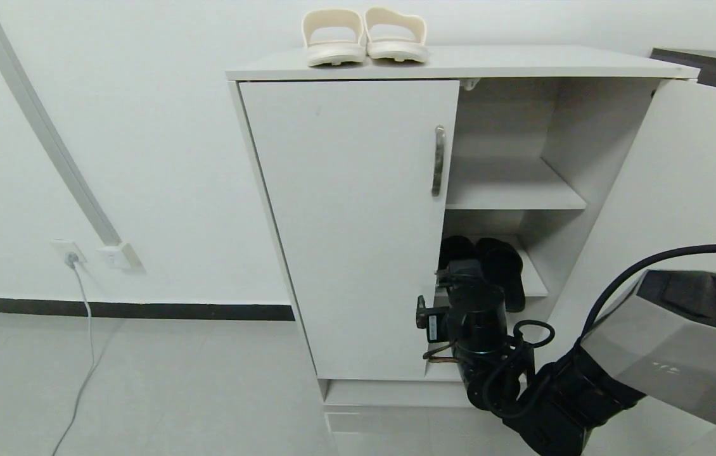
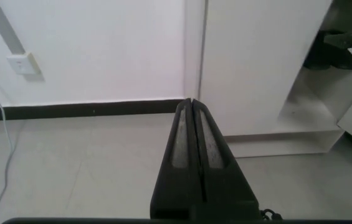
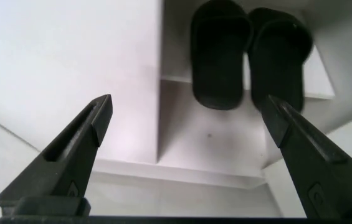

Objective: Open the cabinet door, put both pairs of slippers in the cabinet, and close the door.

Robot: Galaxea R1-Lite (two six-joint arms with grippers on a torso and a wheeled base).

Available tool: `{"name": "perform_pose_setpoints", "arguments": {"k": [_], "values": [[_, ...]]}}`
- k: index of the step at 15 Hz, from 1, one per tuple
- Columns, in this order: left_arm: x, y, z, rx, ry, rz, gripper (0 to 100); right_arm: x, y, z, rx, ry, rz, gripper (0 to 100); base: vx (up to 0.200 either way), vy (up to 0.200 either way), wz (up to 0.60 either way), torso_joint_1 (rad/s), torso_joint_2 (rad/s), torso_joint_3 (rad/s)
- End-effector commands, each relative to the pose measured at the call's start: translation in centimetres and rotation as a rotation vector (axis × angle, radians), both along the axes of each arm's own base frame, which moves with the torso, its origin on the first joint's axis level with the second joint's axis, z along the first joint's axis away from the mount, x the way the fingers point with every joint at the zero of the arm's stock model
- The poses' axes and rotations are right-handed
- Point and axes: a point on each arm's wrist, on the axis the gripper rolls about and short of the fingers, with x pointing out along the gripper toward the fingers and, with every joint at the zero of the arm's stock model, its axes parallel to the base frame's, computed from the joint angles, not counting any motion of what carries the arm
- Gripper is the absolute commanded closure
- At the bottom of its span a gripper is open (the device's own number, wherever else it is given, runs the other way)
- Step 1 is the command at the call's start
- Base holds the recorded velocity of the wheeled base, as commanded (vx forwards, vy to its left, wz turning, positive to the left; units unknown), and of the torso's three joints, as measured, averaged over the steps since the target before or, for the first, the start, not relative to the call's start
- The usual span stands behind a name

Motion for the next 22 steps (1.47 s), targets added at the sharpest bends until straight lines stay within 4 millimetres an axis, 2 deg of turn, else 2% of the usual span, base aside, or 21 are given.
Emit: {"name": "perform_pose_setpoints", "arguments": {"k": [1,4,11,22], "values": [[0.01,0.0,0.0,-0.001,0.002,0.0,100,0.02,0.03,-0.18,-0.003,0.003,0.0,0,0.0,0.2,0.0,0.002,0.0,0.002],[0.01,0.0,0.0,-0.003,0.002,0.002,100,0.06,0.07,-0.49,-0.007,0.009,0.001,0,0.0,0.067,0.0,-0.001,0.0,0.002],[0.01,0.01,0.0,-0.003,0.002,0.0,100,-0.21,-0.26,0.32,0.025,-0.027,0.009,0,0.0,0.0,0.0,0.0,0.0,0.0],[0.01,0.0,0.0,-0.003,0.002,0.0,100,-0.7,-0.76,0.27,-0.026,-0.067,0.045,0,0.0,0.0,0.0,0.0,0.0,0.0]]}}
